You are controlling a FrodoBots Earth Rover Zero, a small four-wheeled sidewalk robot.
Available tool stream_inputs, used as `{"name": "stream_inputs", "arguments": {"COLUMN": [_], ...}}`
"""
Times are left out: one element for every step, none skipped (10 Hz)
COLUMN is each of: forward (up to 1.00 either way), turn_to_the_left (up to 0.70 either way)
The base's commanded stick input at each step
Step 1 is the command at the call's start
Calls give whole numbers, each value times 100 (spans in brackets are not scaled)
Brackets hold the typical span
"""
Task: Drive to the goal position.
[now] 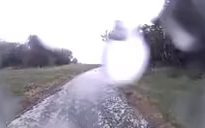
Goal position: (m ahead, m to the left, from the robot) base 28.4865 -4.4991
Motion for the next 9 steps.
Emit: {"name": "stream_inputs", "arguments": {"forward": [70, 70, 70, 70, 70, 70, 70, 70, 70], "turn_to_the_left": [0, 0, 0, 0, 0, 0, 0, 0, 0]}}
